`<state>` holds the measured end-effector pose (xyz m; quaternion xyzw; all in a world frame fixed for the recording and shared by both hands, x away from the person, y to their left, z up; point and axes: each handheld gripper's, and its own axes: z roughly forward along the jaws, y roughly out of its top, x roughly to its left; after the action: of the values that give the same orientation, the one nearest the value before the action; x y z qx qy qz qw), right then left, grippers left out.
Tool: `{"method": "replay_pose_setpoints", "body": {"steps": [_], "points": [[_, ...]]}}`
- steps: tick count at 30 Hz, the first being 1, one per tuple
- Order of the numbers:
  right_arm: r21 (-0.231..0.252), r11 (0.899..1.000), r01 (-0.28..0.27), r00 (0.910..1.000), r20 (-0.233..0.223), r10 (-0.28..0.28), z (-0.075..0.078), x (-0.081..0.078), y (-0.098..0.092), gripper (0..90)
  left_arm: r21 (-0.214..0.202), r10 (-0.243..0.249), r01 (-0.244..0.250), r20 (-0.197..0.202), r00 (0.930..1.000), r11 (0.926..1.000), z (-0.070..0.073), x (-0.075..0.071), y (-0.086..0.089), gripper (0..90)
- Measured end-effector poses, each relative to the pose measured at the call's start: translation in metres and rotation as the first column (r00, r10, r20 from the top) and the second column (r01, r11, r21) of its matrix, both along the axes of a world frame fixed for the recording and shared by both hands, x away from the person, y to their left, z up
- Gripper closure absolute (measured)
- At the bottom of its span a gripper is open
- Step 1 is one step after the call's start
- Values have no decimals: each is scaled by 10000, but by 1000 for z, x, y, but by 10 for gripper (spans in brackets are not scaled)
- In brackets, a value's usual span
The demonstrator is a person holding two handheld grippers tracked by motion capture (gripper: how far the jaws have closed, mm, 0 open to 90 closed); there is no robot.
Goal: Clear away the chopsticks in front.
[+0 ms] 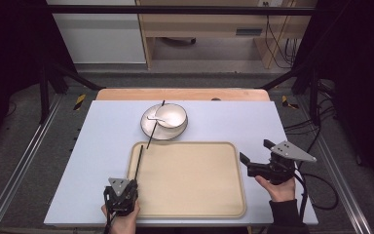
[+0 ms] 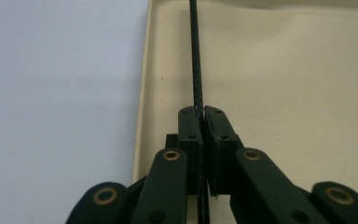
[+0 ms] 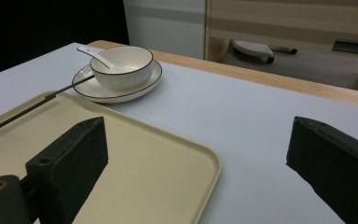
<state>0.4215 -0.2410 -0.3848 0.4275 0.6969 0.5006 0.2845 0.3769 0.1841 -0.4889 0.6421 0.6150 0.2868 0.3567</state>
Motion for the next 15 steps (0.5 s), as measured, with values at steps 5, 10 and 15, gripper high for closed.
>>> {"method": "replay_pose_setpoints", "body": {"steps": [5,10,15], "points": [[-11,10000,-10,10000,-19,10,0,0,0,54,-36,31,-31,-73,10000,10000,1,2,1,851],[-13,10000,-1,10000,5,1,0,0,0,53,-9,-43,43,-90,10000,10000,1,2,1,847],[23,10000,16,10000,20,-16,0,0,0,53,-38,-156,157,6,9999,9999,6,2,3,782]]}}
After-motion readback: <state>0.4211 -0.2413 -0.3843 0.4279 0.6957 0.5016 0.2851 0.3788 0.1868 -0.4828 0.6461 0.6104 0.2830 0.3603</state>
